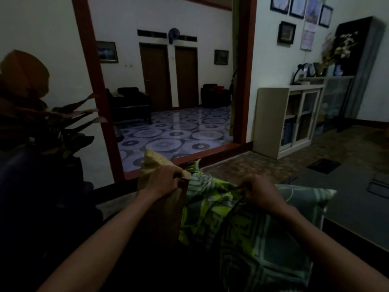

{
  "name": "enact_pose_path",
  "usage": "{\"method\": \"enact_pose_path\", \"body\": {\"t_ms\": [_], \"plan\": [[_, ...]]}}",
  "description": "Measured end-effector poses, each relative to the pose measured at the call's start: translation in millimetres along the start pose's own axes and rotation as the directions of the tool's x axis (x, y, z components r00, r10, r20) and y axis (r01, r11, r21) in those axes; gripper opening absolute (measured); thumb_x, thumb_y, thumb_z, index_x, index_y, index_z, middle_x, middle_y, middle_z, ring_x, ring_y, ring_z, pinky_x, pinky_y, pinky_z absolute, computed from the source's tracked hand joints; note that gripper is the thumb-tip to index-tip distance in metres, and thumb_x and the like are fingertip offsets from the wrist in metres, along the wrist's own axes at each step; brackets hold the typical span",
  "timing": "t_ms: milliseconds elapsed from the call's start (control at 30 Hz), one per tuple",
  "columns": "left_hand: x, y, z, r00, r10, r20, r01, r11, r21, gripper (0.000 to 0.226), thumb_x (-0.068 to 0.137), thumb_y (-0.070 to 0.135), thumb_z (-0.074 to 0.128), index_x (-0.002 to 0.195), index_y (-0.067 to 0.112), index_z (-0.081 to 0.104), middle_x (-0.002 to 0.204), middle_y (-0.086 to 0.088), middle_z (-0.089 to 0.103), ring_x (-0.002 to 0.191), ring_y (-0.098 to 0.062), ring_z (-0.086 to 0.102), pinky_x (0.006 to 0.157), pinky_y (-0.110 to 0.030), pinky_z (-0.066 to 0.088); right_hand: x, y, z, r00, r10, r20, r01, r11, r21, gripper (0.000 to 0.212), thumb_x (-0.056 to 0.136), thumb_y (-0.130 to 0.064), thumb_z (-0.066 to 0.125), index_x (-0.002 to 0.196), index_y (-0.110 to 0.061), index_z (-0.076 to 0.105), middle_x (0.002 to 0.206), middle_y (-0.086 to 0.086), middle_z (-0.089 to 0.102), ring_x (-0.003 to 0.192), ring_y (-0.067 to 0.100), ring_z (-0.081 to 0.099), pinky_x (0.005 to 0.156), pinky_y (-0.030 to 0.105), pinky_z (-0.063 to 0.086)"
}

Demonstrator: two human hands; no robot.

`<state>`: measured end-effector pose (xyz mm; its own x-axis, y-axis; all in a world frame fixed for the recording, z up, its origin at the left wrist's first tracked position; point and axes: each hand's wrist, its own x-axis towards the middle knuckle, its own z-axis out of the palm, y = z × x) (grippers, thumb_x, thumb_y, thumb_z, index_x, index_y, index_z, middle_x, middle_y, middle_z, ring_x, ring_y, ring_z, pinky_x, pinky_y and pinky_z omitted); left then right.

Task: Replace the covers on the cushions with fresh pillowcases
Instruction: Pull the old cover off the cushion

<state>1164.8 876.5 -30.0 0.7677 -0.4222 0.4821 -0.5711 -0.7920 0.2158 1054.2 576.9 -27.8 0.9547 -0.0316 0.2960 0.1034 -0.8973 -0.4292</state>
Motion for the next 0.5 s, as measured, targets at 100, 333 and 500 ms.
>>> {"method": "enact_pose_path", "body": {"t_ms": [100,333,500], "plan": [[2.2,-6.9,-7.1,0.997,-0.015,-0.07,0.015,1.0,-0.007,0.02,0.084,0.008,0.066,0.099,0.016,0.078,0.1,-0.007,0.076,0.092,-0.025,0.068,0.078,-0.028,0.047,0.3,0.5,-9.9,1.0,-0.017,-0.007,0.017,1.0,0.012,0.017,0.085,-0.012,0.073,0.088,-0.028,0.078,0.092,-0.006,0.076,0.088,0.014,0.07,0.081,0.04,0.058],[-7.0,-39.1,-19.9,0.991,-0.115,-0.069,0.112,0.992,-0.055,0.014,0.086,0.007,0.064,0.084,0.018,0.073,0.089,-0.004,0.072,0.084,-0.021,0.064,0.066,-0.026,0.037,-10.9,12.8,-32.0,0.994,-0.05,-0.101,0.051,0.999,0.01,0.027,0.082,-0.016,0.078,0.068,-0.036,0.067,0.076,-0.012,0.069,0.075,0.008,0.066,0.068,0.03,0.055],[-8.6,-49.2,-24.9,0.988,-0.138,0.074,0.139,0.99,0.001,0.003,0.09,0.028,0.066,0.09,0.029,0.07,0.093,0.005,0.069,0.089,-0.018,0.065,0.066,-0.026,0.04,-17.3,31.3,-43.9,0.999,0.046,-0.015,-0.046,0.999,0.019,0.033,0.092,-0.063,0.057,0.104,-0.037,0.075,0.098,-0.014,0.068,0.092,0.01,0.065,0.082,0.033,0.053]]}}
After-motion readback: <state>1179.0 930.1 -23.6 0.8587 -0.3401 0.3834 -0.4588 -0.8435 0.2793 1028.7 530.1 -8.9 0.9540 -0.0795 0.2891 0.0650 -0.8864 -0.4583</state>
